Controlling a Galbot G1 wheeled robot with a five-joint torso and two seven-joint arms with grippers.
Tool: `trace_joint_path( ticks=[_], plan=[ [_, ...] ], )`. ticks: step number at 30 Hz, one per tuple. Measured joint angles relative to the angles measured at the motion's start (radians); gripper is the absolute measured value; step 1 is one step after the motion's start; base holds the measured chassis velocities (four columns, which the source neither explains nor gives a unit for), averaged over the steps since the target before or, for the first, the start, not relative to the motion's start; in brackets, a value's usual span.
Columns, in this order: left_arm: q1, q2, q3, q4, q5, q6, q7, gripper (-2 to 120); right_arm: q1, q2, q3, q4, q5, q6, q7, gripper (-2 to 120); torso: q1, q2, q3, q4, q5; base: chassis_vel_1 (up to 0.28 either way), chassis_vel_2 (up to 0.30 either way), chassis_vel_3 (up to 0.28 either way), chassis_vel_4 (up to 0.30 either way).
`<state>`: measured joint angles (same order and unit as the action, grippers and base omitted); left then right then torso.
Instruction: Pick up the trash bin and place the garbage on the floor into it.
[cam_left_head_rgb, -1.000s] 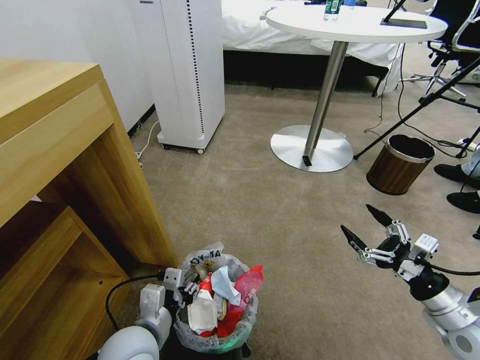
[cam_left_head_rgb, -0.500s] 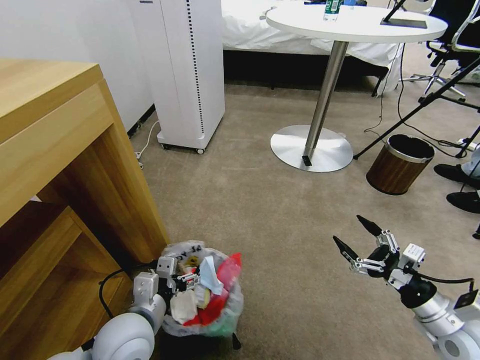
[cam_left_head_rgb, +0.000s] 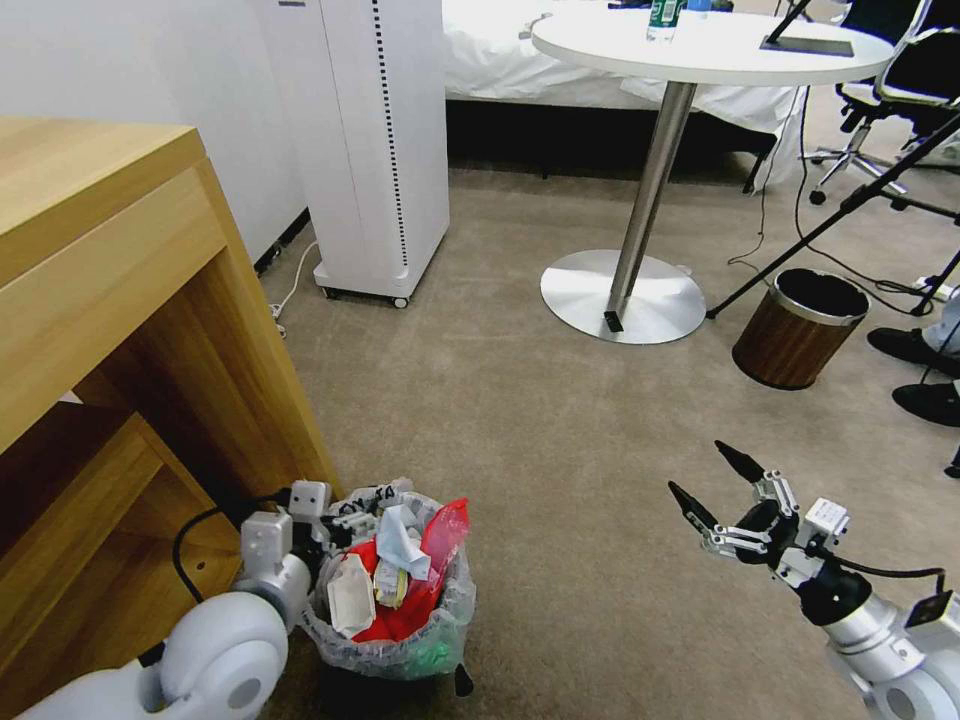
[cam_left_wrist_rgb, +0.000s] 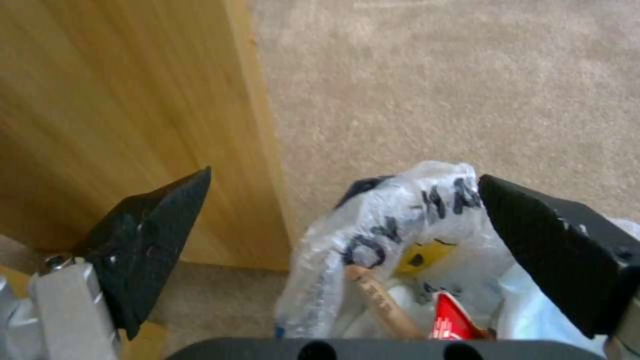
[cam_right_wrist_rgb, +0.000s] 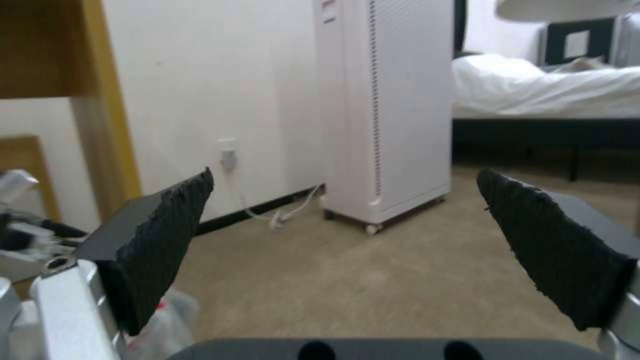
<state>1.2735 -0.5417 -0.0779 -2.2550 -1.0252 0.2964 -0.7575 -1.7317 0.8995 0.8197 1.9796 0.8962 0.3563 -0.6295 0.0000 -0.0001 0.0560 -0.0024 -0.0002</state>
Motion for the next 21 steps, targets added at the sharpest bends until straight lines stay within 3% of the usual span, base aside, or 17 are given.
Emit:
trace_joint_path(
  ticks=[3,4,7,8,12,13,16,17,20,21],
  plan=[
    [0.074,0.011,-0.120,-0.047,0.019,-0.012,-0.017,100,0.053,0.004,0.049,0.004,0.008,-0.003,0.104,100,0.000,0.000,0.000,0.0005,-0.0002,0.000,0.000,0.000,0.000],
    [0.074,0.011,-0.120,-0.047,0.019,-0.012,-0.017,100,0.053,0.004,0.049,0.004,0.008,-0.003,0.104,100,0.000,0.000,0.000,0.0005,-0.0002,0.000,0.000,0.000,0.000],
    [0.165,0.011,-0.314,-0.110,0.074,-0.032,-0.020,100,0.129,0.021,0.077,-0.006,-0.050,-0.017,0.347,100,0.000,0.000,0.000,0.0003,0.0009,0.000,0.000,0.000,0.000],
    [0.165,0.011,-0.314,-0.110,0.074,-0.032,-0.020,100,0.129,0.021,0.077,-0.006,-0.050,-0.017,0.347,100,0.000,0.000,0.000,0.0003,0.0009,0.000,0.000,0.000,0.000],
    [0.254,-0.086,-0.492,-0.165,0.175,-0.038,-0.021,100,0.172,0.053,0.110,-0.030,-0.196,-0.035,0.544,100,0.000,0.000,0.000,0.0004,-0.0001,0.000,0.000,0.000,0.000],
    [0.254,-0.086,-0.492,-0.165,0.175,-0.038,-0.021,100,0.172,0.053,0.110,-0.030,-0.196,-0.035,0.544,100,0.000,0.000,0.000,0.0004,-0.0001,0.000,0.000,0.000,0.000],
    [0.345,-0.184,-0.582,-0.187,0.268,-0.028,-0.046,100,0.135,0.076,0.121,-0.028,-0.297,-0.018,0.627,100,0.000,0.000,0.000,0.0000,0.0005,0.000,0.000,0.000,0.000],
    [0.345,-0.184,-0.582,-0.187,0.268,-0.028,-0.046,100,0.135,0.076,0.121,-0.028,-0.297,-0.018,0.627,100,0.000,0.000,0.000,0.0000,0.0005,0.000,0.000,0.000,0.000],
    [0.452,-0.298,-0.578,-0.192,0.378,-0.024,-0.056,100,0.103,0.098,0.120,-0.044,-0.347,0.013,0.645,100,0.000,0.000,0.000,0.0003,0.0000,0.000,0.000,0.000,0.000],
    [0.452,-0.298,-0.578,-0.192,0.378,-0.024,-0.056,100,0.103,0.098,0.120,-0.044,-0.347,0.013,0.645,100,0.000,0.000,0.000,0.0003,0.0000,0.000,0.000,0.000,0.000]
  ],
)
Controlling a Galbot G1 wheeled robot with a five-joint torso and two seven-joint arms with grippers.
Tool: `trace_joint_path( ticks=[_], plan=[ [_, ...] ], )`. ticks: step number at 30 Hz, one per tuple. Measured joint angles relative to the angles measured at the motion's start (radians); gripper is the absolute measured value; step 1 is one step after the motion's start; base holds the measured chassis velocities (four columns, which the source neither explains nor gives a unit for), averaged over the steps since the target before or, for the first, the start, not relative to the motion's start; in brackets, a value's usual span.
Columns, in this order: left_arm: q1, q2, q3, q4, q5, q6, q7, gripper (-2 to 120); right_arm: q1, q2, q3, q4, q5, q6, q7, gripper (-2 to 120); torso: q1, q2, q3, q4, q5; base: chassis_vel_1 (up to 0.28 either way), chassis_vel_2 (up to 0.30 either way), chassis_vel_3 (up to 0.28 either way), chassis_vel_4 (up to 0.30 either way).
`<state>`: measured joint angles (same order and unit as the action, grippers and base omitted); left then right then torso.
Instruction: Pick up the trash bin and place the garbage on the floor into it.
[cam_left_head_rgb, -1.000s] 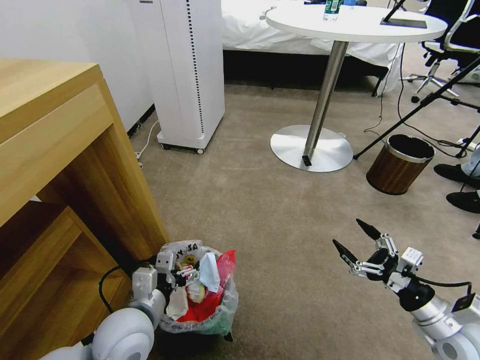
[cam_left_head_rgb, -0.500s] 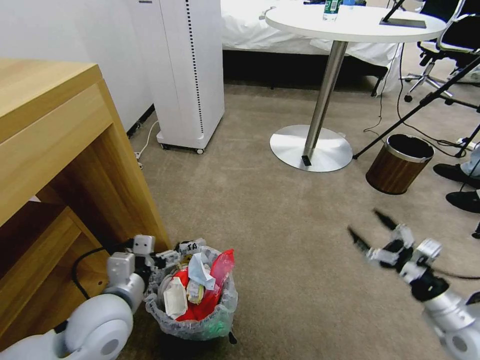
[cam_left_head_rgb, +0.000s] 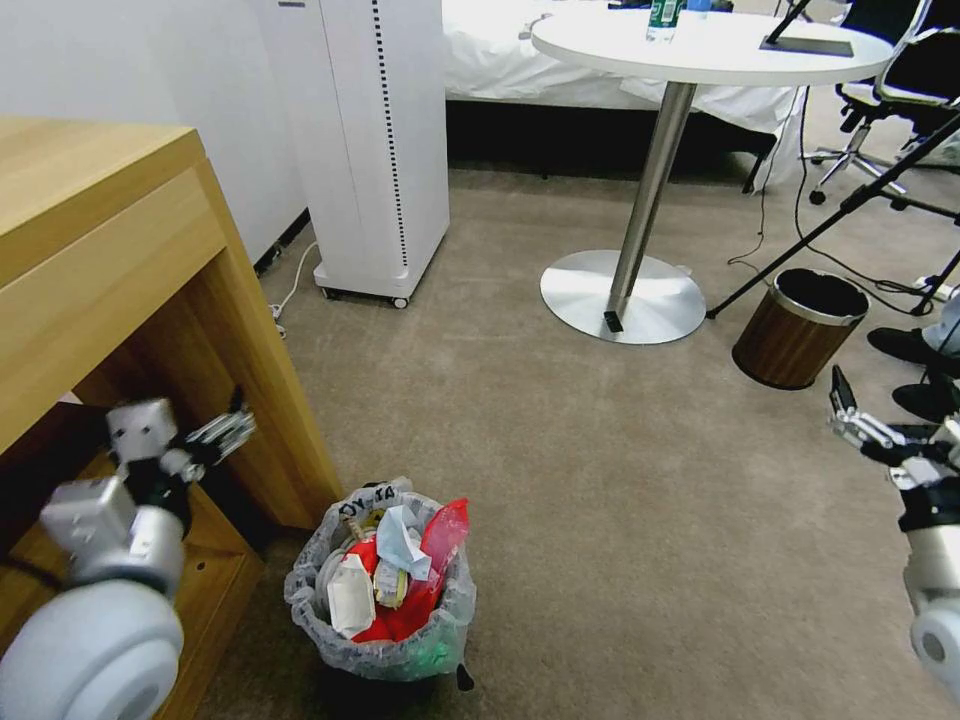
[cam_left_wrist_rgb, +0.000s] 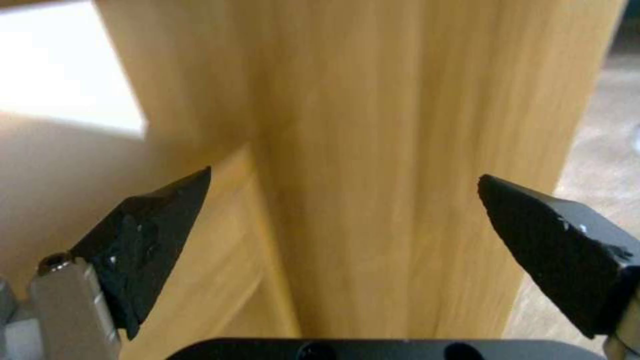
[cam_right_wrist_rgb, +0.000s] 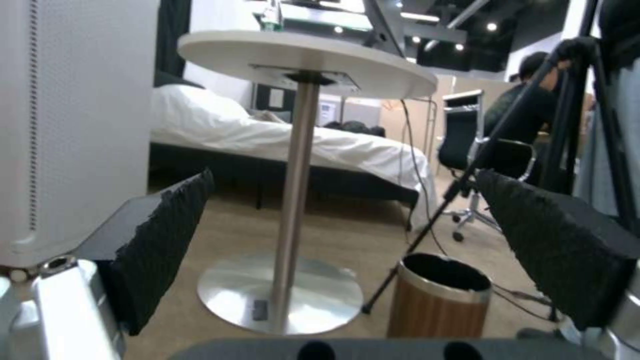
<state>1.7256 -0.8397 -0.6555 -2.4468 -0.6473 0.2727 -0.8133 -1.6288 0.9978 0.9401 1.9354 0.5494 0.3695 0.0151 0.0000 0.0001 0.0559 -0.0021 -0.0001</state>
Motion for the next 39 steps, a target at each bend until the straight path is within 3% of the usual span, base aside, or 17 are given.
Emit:
trace_joint_path(
  ticks=[2,14,21,39],
  plan=[
    [0.040,-0.058,0.009,0.002,0.062,-0.007,0.009,100,-0.015,0.008,-0.005,-0.006,-0.011,0.003,-0.002,100,0.000,0.000,0.000,0.0000,0.0002,0.000,0.000,0.000,0.000],
    [0.138,-0.199,0.111,0.006,0.271,-0.063,0.095,100,-0.032,0.042,-0.033,0.005,-0.027,0.026,-0.002,100,0.000,0.000,0.000,0.0001,0.0002,0.000,0.000,0.000,0.000],
    [0.155,-0.194,0.106,-0.017,0.274,-0.070,0.102,100,-0.061,0.040,-0.020,0.022,0.015,0.075,-0.100,100,0.000,0.000,0.000,-0.0002,0.0001,0.000,0.000,0.000,0.000],
    [0.168,-0.197,0.113,-0.022,0.289,-0.073,0.105,100,-0.063,0.045,-0.035,0.016,0.003,0.110,-0.109,100,0.000,0.000,0.000,-0.0001,0.0001,0.000,0.000,0.000,0.000]
  ],
)
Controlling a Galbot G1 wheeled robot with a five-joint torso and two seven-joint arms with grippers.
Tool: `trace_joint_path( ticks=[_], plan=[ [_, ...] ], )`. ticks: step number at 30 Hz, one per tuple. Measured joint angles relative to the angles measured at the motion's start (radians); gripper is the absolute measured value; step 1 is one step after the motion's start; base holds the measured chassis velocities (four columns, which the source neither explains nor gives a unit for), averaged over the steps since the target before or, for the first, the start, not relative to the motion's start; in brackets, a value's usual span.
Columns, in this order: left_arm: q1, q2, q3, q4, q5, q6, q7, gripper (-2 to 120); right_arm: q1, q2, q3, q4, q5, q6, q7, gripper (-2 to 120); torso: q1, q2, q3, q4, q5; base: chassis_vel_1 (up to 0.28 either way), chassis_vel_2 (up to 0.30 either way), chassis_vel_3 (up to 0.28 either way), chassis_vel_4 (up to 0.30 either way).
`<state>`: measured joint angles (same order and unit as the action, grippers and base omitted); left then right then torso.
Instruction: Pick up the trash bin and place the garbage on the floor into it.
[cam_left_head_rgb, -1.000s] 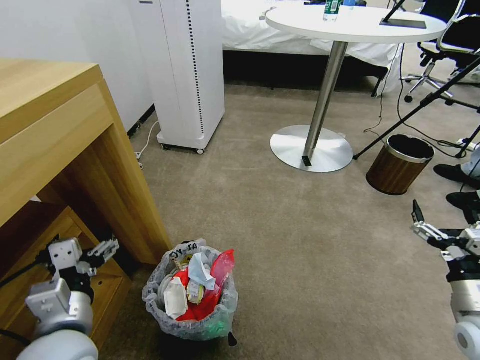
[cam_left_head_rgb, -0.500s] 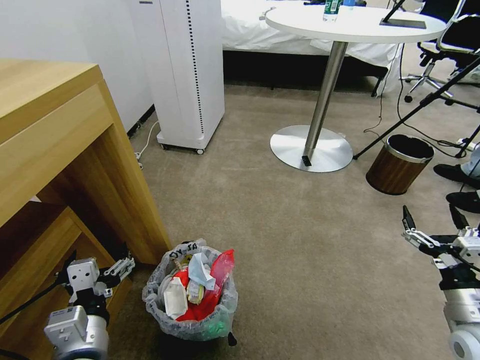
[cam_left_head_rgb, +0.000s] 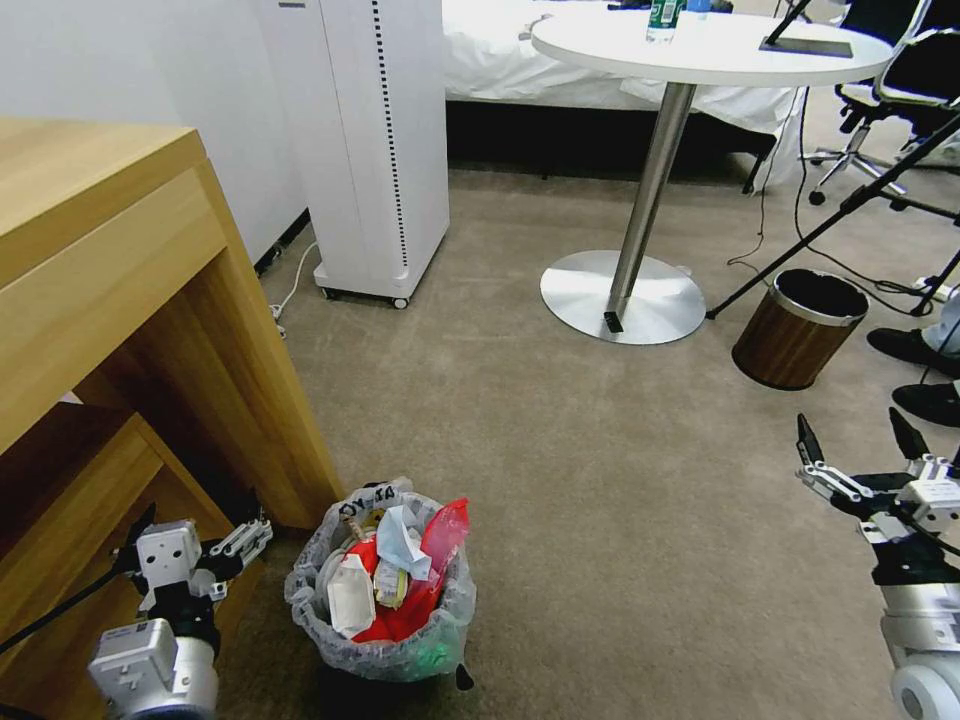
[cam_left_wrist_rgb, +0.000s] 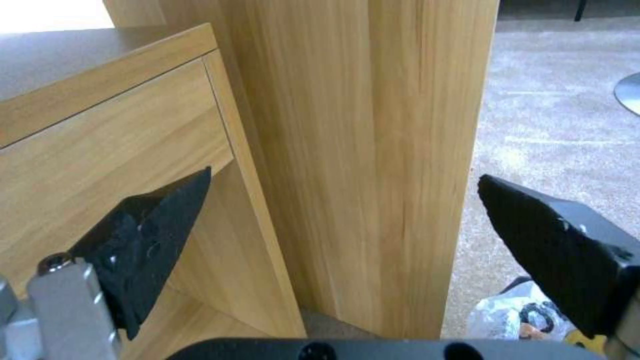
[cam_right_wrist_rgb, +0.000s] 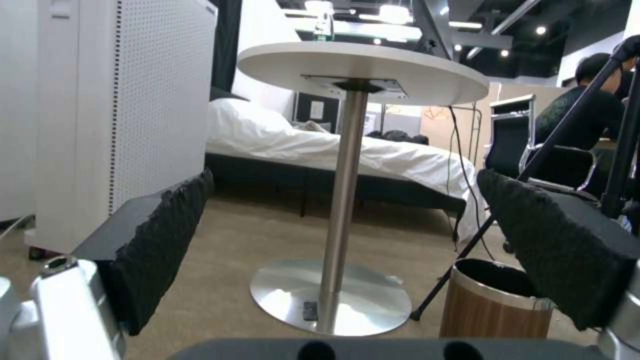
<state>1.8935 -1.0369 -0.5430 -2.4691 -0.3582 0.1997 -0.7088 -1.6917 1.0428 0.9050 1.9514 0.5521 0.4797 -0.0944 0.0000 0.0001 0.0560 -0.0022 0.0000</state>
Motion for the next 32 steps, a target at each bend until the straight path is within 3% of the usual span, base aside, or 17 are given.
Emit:
trace_joint_path(
  ticks=[32],
  plan=[
    [-0.001,0.002,0.000,0.000,-0.004,0.002,-0.002,100,0.001,-0.001,0.000,0.000,0.000,-0.003,0.001,100,0.000,0.000,0.000,0.0000,0.0000,0.000,0.000,0.000,0.000]
  ],
)
